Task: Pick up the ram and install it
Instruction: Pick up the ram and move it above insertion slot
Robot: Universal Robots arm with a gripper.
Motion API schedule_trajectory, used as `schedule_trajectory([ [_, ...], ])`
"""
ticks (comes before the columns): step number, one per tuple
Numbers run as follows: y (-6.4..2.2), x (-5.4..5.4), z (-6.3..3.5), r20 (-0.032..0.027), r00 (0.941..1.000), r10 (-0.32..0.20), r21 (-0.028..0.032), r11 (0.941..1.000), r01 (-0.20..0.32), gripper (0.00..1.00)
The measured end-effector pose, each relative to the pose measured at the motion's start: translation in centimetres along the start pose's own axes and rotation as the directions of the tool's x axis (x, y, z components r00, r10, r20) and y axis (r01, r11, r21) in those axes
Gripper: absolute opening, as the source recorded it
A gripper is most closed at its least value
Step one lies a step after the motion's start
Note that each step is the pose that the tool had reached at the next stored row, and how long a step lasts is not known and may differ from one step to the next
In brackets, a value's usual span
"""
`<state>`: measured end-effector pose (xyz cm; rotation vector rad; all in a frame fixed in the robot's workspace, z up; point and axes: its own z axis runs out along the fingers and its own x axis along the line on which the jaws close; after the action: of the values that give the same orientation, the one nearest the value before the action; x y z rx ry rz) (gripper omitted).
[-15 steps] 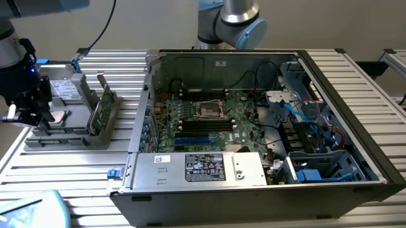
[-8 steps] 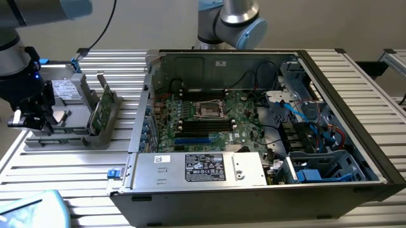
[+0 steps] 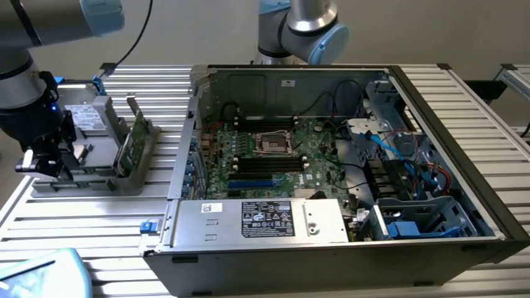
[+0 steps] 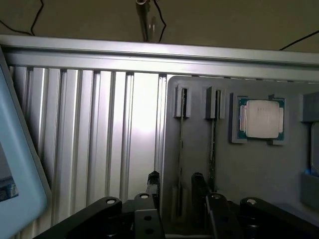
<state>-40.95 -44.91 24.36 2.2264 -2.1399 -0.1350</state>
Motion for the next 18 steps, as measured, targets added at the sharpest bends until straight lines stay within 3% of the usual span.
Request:
schedule_trajectory([
  [14, -0.18, 0.1, 2.54, 0.01, 0.9999, -0.001, 0.0003, 1.0, 0.001, 0.4],
  [16, -0.07, 0.1, 2.87, 0.015, 0.9999, -0.001, 0.0005, 1.0, 0.001, 0.4],
  [18, 0.13, 0.1, 3.13, 0.0238, 0.9997, -0.002, 0.0009, 1.0, 0.002, 0.4],
])
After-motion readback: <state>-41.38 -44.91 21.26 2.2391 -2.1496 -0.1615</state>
